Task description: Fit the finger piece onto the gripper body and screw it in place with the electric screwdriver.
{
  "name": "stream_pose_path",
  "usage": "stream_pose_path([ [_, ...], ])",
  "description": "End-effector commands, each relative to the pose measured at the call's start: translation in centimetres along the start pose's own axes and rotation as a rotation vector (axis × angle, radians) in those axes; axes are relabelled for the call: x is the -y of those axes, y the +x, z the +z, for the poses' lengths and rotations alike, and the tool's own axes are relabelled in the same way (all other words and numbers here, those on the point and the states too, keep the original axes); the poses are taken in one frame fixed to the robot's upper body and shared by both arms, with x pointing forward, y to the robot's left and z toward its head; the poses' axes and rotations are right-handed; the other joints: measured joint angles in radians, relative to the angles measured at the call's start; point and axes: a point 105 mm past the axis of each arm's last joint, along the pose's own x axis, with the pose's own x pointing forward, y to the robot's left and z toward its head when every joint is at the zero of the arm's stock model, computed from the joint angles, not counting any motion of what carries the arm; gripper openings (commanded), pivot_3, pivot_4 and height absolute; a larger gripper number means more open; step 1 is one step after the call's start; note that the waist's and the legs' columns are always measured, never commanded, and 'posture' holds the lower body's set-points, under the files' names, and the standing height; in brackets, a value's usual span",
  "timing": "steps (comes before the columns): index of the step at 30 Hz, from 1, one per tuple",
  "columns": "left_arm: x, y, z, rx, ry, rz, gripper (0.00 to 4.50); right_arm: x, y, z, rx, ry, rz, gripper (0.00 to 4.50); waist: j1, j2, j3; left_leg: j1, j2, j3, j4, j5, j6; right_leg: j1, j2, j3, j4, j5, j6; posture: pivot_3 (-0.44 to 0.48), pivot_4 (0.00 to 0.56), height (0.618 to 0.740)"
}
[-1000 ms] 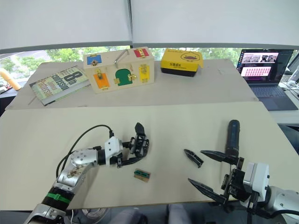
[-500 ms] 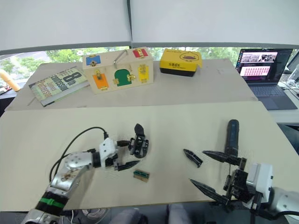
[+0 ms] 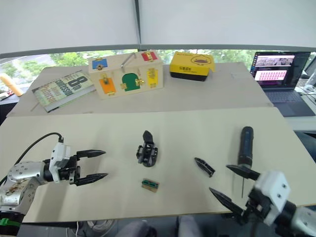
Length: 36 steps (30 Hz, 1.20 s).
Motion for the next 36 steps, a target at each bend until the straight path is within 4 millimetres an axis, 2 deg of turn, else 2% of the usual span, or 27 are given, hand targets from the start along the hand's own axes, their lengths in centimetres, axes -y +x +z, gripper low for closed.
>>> stream_pose_path([
  [1, 0.7, -0.1, 2.0, 0.023, 0.027, -0.044, 4.39, 0.3, 1.8, -0.1, -0.187, 0.079, 0.021, 4.50, -0.001, 0.000, 0.000, 0.000, 0.000, 0.000, 0.000, 0.000, 0.000, 0.000, 0.000, 0.000, 0.000, 0.000, 0.000, 0.000, 0.150, 0.740],
  [7, 1.9, 1.5, 3.7, 0.059, 0.086, -0.110, 4.39, 2.0, 3.1, -1.9, -0.467, 0.193, 0.012, 4.50, 0.016, -0.002, 0.002, -0.003, 0.001, -0.001, 0.000, 0.000, 0.001, -0.001, 0.000, -0.002, -0.003, 0.000, -0.001, 0.000, 0.150, 0.740],
  [14, 3.2, 2.9, 4.0, 0.078, 0.085, -0.136, 4.39, 1.4, 4.2, -4.7, -0.704, 0.166, 0.057, 4.50, 0.014, -0.002, 0.002, -0.007, 0.000, -0.001, 0.000, 0.003, 0.009, -0.002, -0.001, -0.004, -0.009, 0.001, 0.000, 0.000, 0.150, 0.740],
  [18, 3.6, 2.9, 4.1, 0.077, 0.086, -0.139, 4.39, 2.4, 5.5, -4.7, -0.689, 0.153, 0.007, 4.50, 0.008, -0.002, 0.002, -0.007, 0.000, -0.001, 0.000, 0.002, 0.007, -0.002, -0.001, -0.004, -0.010, 0.001, 0.000, 0.000, 0.150, 0.740],
  [26, 3.9, 2.8, 4.0, 0.072, 0.080, -0.131, 4.39, 3.2, 5.5, -4.8, -0.706, 0.153, -0.015, 4.50, 0.004, -0.002, 0.002, -0.006, 0.000, -0.001, 0.001, 0.002, 0.006, -0.001, 0.000, -0.004, -0.009, 0.002, 0.000, 0.000, 0.150, 0.740],
  [36, 3.8, 2.8, 3.8, 0.066, 0.078, -0.129, 4.39, 3.2, 6.6, -4.6, -0.683, 0.329, -0.089, 4.50, 0.001, -0.005, 0.000, -0.005, 0.001, -0.001, 0.002, 0.002, 0.006, -0.001, 0.001, -0.004, -0.008, 0.002, -0.001, 0.000, 0.150, 0.740],
])
